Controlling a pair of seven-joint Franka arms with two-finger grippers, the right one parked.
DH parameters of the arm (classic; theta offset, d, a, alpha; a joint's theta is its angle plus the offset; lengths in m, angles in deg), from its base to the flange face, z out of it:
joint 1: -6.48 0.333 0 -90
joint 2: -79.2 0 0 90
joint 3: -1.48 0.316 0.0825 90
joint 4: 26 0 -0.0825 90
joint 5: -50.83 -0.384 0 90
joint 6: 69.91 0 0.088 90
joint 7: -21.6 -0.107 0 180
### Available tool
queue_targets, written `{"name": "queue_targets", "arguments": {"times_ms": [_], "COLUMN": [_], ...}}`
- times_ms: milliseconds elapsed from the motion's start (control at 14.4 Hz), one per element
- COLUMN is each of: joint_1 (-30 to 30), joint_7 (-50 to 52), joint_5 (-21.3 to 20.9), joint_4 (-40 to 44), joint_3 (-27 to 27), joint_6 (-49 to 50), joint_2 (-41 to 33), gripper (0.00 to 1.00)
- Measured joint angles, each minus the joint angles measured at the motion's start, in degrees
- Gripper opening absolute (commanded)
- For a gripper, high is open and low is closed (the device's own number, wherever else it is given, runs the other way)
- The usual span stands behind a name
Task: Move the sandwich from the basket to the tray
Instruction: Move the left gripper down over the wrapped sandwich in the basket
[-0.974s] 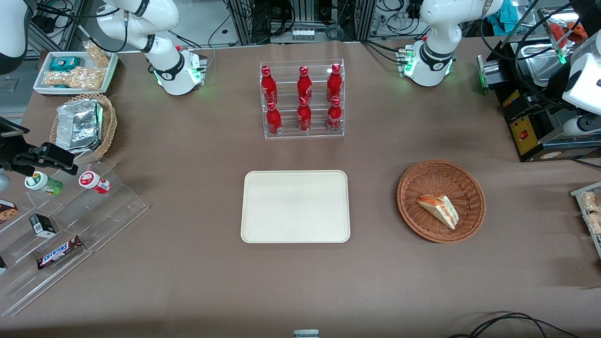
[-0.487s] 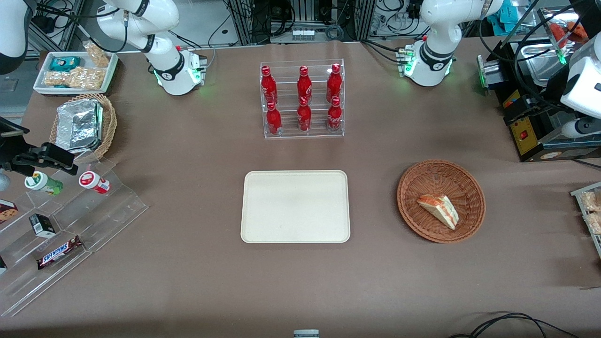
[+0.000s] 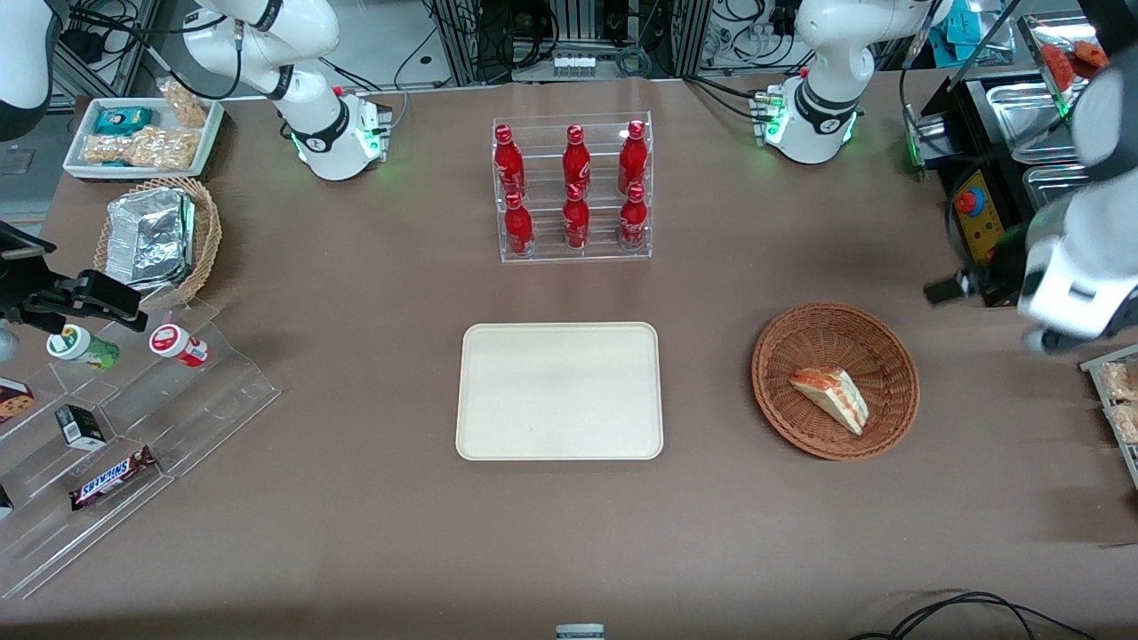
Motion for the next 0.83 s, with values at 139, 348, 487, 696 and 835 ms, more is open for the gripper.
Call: {"name": "queue_targets", "arguments": {"times_ms": [139, 348, 487, 696, 835], "joint_1": [0.0, 0.0, 0.0, -0.3, -0.8], "joint_7": [6.9, 15.4, 21.5, 30.3, 33.6], "joint_5": [-0.3, -0.4, -0.3, -0.3, -0.3], "joint_4": [-3.9, -13.4, -18.3, -20.5, -20.5], "joint_3": [0.0, -0.2, -0.2, -0.3, -0.5], "joint_6": [-8.3, -23.4, -31.2, -37.3, -39.6], "joint_2": [2.2, 2.8, 3.3, 6.4, 8.8], "gripper": [1.00, 1.00, 1.00, 1.00, 1.00]}}
